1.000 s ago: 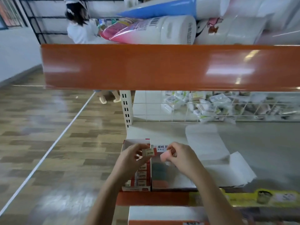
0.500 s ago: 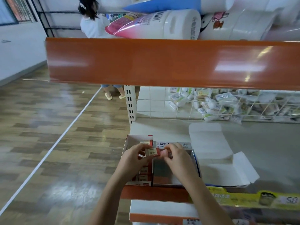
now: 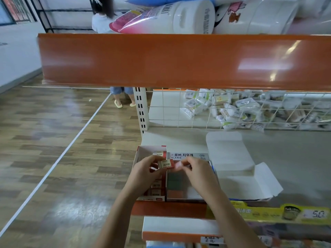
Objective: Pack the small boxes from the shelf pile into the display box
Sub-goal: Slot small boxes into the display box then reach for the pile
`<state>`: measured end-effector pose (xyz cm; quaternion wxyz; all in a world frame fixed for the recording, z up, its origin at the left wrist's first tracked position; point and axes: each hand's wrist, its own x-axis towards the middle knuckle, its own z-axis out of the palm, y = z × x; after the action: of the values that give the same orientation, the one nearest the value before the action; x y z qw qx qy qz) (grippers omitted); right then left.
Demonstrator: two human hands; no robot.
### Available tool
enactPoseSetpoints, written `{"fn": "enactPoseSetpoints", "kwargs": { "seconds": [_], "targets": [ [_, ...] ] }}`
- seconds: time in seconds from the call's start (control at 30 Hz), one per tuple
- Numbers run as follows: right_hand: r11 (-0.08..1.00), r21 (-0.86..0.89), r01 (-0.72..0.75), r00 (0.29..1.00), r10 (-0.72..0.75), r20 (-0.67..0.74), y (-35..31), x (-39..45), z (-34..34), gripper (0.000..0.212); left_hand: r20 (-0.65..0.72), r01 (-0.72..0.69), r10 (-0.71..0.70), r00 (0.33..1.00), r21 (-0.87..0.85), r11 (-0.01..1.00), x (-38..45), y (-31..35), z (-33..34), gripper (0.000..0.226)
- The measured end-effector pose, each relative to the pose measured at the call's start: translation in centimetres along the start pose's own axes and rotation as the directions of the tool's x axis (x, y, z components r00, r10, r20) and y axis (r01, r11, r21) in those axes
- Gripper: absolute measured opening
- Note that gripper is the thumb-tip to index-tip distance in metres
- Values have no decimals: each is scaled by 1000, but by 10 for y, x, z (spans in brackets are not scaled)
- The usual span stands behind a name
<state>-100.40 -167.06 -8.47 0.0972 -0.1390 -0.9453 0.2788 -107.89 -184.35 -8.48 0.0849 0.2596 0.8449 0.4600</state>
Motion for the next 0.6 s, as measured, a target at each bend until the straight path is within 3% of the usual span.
{"fn": "enactPoseSetpoints", "kwargs": {
  "seconds": [0.23, 0.6],
  "targets": [
    [996, -70, -51, 999, 50, -9, 0, 1, 0, 18, 22, -8, 8, 1000, -17, 1000, -1, -1, 0, 27],
    [991, 39, -130, 991, 131, -4, 7, 2, 10, 15, 38, -17, 15, 999, 35, 999, 0, -2, 1, 25]
  ]
}}
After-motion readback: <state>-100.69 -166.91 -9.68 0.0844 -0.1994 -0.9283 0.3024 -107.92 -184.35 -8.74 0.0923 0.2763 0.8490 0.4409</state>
